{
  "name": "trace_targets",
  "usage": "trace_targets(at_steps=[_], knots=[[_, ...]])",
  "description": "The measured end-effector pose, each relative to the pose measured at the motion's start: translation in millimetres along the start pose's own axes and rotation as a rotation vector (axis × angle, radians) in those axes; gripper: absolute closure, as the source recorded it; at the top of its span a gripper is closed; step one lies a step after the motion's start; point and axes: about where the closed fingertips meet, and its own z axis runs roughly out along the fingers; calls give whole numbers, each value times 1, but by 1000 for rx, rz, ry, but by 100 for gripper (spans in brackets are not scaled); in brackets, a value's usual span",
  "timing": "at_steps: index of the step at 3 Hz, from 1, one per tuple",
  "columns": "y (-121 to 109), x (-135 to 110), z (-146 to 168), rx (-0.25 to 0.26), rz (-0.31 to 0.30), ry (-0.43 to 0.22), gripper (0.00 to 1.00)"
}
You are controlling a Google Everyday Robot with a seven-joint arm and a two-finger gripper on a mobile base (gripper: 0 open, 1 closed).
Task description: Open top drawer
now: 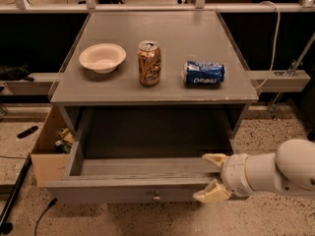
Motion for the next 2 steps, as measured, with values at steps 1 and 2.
trace_targets(at_steps=[1,2], knots=[[0,0,0,0,0,0,0],[0,0,0,0,0,0,0]])
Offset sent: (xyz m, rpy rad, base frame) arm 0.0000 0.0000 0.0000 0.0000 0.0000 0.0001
